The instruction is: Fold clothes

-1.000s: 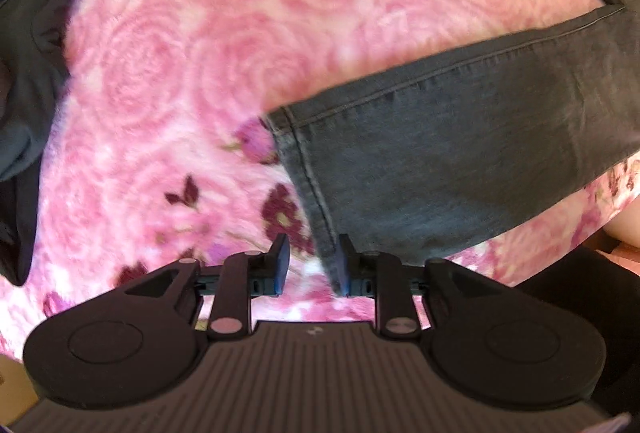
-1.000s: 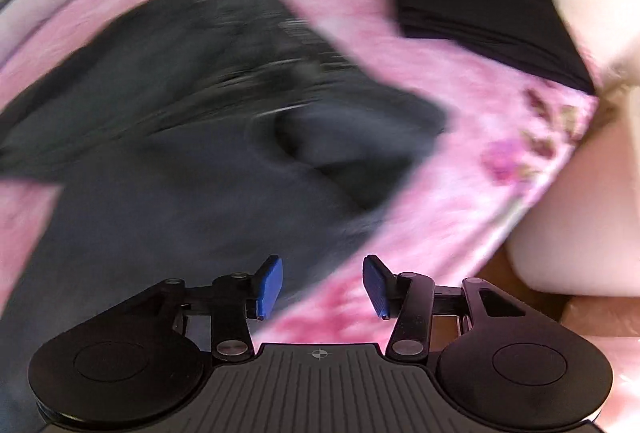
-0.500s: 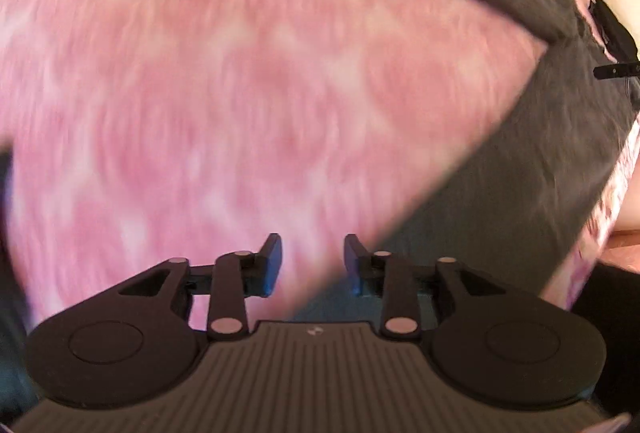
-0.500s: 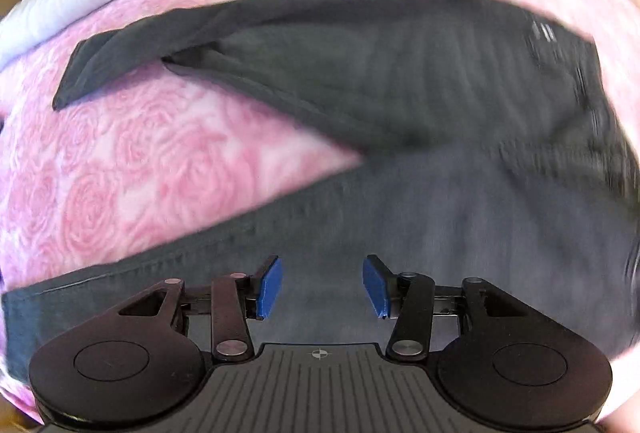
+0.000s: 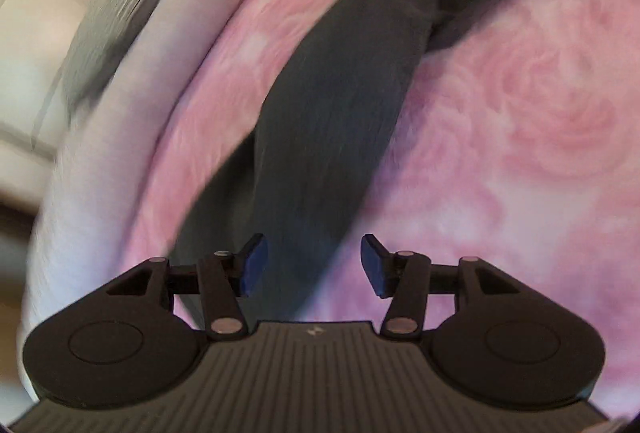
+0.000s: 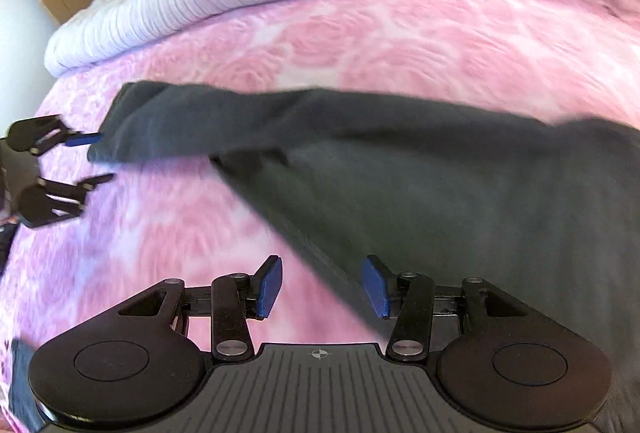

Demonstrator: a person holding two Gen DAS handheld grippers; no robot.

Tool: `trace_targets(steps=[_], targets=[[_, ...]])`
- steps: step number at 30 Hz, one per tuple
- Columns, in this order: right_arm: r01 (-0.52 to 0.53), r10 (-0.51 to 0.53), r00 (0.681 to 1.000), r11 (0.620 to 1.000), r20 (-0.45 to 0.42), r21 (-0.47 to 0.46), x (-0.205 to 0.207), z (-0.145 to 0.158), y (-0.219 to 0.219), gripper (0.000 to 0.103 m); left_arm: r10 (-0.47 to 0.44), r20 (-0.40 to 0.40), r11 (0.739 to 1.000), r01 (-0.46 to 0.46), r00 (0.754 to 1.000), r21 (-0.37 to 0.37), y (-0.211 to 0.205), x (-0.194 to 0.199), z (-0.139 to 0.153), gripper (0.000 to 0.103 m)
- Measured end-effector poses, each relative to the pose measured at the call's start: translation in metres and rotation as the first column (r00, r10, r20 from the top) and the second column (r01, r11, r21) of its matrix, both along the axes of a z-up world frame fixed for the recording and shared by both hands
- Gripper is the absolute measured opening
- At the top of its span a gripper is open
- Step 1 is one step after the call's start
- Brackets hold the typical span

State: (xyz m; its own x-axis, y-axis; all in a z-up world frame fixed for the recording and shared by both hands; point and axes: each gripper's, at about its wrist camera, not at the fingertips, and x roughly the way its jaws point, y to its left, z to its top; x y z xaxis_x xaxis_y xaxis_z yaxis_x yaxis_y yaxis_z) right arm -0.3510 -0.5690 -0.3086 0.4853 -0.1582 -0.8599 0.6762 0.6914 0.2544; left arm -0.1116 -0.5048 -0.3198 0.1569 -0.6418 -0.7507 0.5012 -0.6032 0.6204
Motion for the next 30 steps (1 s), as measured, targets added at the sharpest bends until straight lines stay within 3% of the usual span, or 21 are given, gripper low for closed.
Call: trace_targets(steps=[3, 7, 10, 12, 13, 16, 17, 19, 22, 23, 24, 27, 29, 30], targets=[[-0.052, 0.052, 0.999, 0.999, -0.007, -0.003, 0.037, -0.02, -0.021, 0.049, -0.052, 0.07, 0.998, 0.05, 0.996, 0.031, -0.014, -0.001, -0.005, 0.032], [-0.128, 0.128, 0.991, 0.992, -0.032, -0.016, 0.081, -0.031, -0.049, 0.049, 0.009, 0.031, 1.0, -0.008, 0.999, -0.022, -0.057, 0.013, 0.033, 0.03], [-0.129, 0.132, 0.991, 0.987, 0.027, -0.093, 0.101, -0.014, -0.087, 0.049, 0.034, 0.006, 0.992, -0.033, 0.999, -0.125, -0.114, 0.022, 0.071, 0.047], [-0.022, 0.038, 0.997, 0.971, 0.065, -0.238, 0.107, 0.011, -0.118, 0.049, 0.068, -0.052, 0.981, -0.077, 0.996, -0.18, -0.151, 0.027, 0.099, 0.077], [0.045, -0.016, 0.994, 0.96, 0.106, -0.276, 0.106, 0.024, -0.132, 0.049, 0.084, -0.093, 0.978, -0.1, 0.992, -0.181, -0.161, 0.03, 0.109, 0.079], [0.173, -0.123, 0.972, 0.951, 0.198, -0.257, 0.096, 0.045, -0.15, 0.049, 0.147, -0.205, 0.971, -0.18, 0.968, -0.157, -0.173, 0.045, 0.129, 0.068], [0.169, -0.117, 0.971, 0.953, 0.21, -0.25, 0.096, 0.047, -0.146, 0.049, 0.176, -0.248, 0.97, -0.211, 0.952, -0.123, -0.173, 0.055, 0.13, 0.068], [0.08, -0.027, 0.979, 0.963, 0.203, -0.257, 0.093, 0.045, -0.119, 0.049, 0.242, -0.308, 0.962, -0.27, 0.92, -0.049, -0.169, 0.074, 0.126, 0.067], [-0.126, 0.157, 0.983, 0.951, 0.092, -0.282, 0.099, 0.021, -0.068, 0.049, 0.343, -0.313, 0.934, -0.357, 0.885, 0.015, -0.158, 0.099, 0.107, 0.064], [-0.201, 0.224, 0.973, 0.937, 0.049, -0.286, 0.102, 0.011, -0.049, 0.049, 0.377, -0.313, 0.922, -0.385, 0.872, 0.036, -0.154, 0.108, 0.1, 0.064], [-0.279, 0.292, 0.956, 0.915, 0.002, -0.291, 0.106, 0.001, -0.031, 0.049, 0.377, -0.296, 0.923, -0.384, 0.878, 0.038, -0.149, 0.11, 0.092, 0.064], [-0.53, 0.487, 0.848, 0.771, -0.209, -0.354, 0.119, -0.035, 0.018, 0.049, 0.337, -0.224, 0.94, -0.342, 0.914, 0.019, -0.131, 0.107, 0.066, 0.065], [-0.65, 0.555, 0.76, 0.663, -0.339, -0.372, 0.127, -0.057, 0.041, 0.049, 0.185, -0.099, 0.981, -0.189, 0.978, -0.031, -0.117, 0.091, 0.043, 0.065], [-0.656, 0.545, 0.754, 0.654, -0.368, -0.377, 0.129, -0.064, 0.041, 0.049, 0.131, -0.069, 0.99, -0.134, 0.989, -0.034, -0.113, 0.084, 0.035, 0.065]])
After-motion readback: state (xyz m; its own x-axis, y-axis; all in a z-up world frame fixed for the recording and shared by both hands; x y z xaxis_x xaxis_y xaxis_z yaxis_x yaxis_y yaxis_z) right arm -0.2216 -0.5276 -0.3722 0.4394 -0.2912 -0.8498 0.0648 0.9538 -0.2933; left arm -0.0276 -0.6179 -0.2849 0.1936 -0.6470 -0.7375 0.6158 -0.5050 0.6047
